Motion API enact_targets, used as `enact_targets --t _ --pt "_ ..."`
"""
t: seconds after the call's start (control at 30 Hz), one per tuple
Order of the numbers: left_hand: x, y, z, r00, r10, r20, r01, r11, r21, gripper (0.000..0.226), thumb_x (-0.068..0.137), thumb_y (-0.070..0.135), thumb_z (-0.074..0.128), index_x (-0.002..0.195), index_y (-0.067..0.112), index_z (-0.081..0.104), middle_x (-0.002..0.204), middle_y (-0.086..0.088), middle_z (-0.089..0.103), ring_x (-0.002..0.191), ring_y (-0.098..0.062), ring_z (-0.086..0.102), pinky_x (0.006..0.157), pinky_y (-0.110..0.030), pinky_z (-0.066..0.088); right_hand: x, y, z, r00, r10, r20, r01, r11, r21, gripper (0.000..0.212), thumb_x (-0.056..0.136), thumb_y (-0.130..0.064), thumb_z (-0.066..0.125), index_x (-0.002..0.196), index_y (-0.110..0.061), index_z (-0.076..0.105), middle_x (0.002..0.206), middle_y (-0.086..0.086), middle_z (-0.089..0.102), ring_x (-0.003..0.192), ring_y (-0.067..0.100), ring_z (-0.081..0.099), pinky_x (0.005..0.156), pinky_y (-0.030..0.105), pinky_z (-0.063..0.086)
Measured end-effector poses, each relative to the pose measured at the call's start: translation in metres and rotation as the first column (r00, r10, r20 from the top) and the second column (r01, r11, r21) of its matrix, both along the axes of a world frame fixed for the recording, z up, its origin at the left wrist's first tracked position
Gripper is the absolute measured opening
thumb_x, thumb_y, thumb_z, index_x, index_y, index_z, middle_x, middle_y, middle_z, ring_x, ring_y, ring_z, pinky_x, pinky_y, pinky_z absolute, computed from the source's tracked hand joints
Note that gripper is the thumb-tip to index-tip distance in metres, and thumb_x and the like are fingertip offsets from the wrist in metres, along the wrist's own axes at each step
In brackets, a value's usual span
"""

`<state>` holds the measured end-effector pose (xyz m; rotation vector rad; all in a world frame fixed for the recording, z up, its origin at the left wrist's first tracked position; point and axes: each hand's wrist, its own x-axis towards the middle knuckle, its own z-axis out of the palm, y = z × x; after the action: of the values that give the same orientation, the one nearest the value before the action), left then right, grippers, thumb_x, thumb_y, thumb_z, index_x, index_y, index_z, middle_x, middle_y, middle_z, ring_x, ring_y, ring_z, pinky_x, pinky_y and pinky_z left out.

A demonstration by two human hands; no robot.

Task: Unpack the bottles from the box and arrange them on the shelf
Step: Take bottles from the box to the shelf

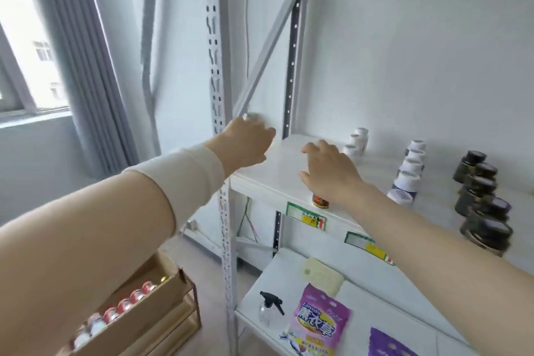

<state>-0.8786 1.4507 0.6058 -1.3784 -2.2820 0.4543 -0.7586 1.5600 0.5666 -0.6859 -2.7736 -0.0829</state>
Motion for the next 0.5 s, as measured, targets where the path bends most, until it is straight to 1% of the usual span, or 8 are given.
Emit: enact_targets --t 0.07,0.13,0.2,0.27,0.33,0.43,0.5 --pt "-0.034 -0.044 -0.013 0.996 0.088 0.033 -0.088 0.996 -0.012 0.046 0.096 0.030 0.047 0.136 0.011 0.037 0.132 -0.010 0.049 0.121 -0.029 0.050 0.097 -0.037 0.040 -0.042 -0.032 -0.009 0.995 0.091 0.047 -0.094 0.994 0.050 0.041 0.094 -0.025 0.044 0.131 -0.009 0.039 0.132 0.013 0.042 0.119 0.031 0.044 0.094 0.038 0.039" --pt "-0.072 -0.089 -0.030 0.982 0.181 0.047 -0.180 0.983 -0.026 0.045 0.096 0.033 0.046 0.134 0.011 0.038 0.129 -0.008 0.050 0.119 -0.027 0.051 0.094 -0.034 0.040 -0.089 -0.066 -0.022 0.978 0.188 0.088 -0.196 0.977 0.090 0.038 0.095 -0.025 0.043 0.130 -0.009 0.040 0.131 0.013 0.043 0.117 0.031 0.044 0.094 0.039 0.039" --pt "-0.113 -0.132 -0.052 0.959 0.269 0.085 -0.266 0.963 -0.044 0.043 0.095 0.034 0.047 0.132 0.012 0.041 0.127 -0.008 0.052 0.116 -0.026 0.052 0.090 -0.033 0.040 -0.137 -0.101 -0.042 0.952 0.281 0.123 -0.292 0.953 0.082 0.040 0.095 -0.026 0.044 0.131 -0.009 0.039 0.132 0.013 0.043 0.120 0.031 0.044 0.096 0.040 0.038" --pt "-0.154 -0.175 -0.079 0.930 0.340 0.141 -0.336 0.941 -0.048 0.040 0.094 0.031 0.048 0.129 0.011 0.044 0.125 -0.008 0.054 0.115 -0.027 0.054 0.090 -0.034 0.042 -0.186 -0.136 -0.069 0.922 0.354 0.156 -0.365 0.930 0.049 0.041 0.095 -0.027 0.044 0.132 -0.009 0.039 0.133 0.012 0.043 0.123 0.031 0.042 0.098 0.040 0.037" --pt "-0.189 -0.220 -0.114 0.880 0.423 0.213 -0.419 0.906 -0.070 0.038 0.094 0.027 0.047 0.128 0.011 0.045 0.126 -0.008 0.055 0.117 -0.028 0.055 0.092 -0.036 0.043 -0.230 -0.172 -0.103 0.883 0.417 0.215 -0.429 0.903 0.009 0.039 0.095 -0.025 0.043 0.131 -0.010 0.039 0.133 0.011 0.043 0.122 0.030 0.041 0.099 0.039 0.036" --pt "-0.232 -0.278 -0.177 0.787 0.539 0.298 -0.525 0.841 -0.134 0.038 0.094 0.024 0.047 0.130 0.011 0.045 0.130 -0.009 0.055 0.120 -0.027 0.054 0.095 -0.036 0.042 -0.281 -0.213 -0.157 0.824 0.459 0.333 -0.470 0.881 -0.051 0.038 0.094 -0.025 0.043 0.129 -0.010 0.039 0.133 0.011 0.044 0.123 0.029 0.041 0.101 0.039 0.033" --pt "-0.257 -0.306 -0.221 0.702 0.607 0.373 -0.589 0.789 -0.175 0.037 0.094 0.025 0.047 0.129 0.012 0.046 0.131 -0.008 0.055 0.121 -0.026 0.053 0.096 -0.036 0.043 -0.308 -0.230 -0.192 0.786 0.467 0.405 -0.474 0.876 -0.090 0.042 0.094 -0.027 0.044 0.133 -0.011 0.037 0.135 0.012 0.043 0.126 0.030 0.040 0.102 0.039 0.033"
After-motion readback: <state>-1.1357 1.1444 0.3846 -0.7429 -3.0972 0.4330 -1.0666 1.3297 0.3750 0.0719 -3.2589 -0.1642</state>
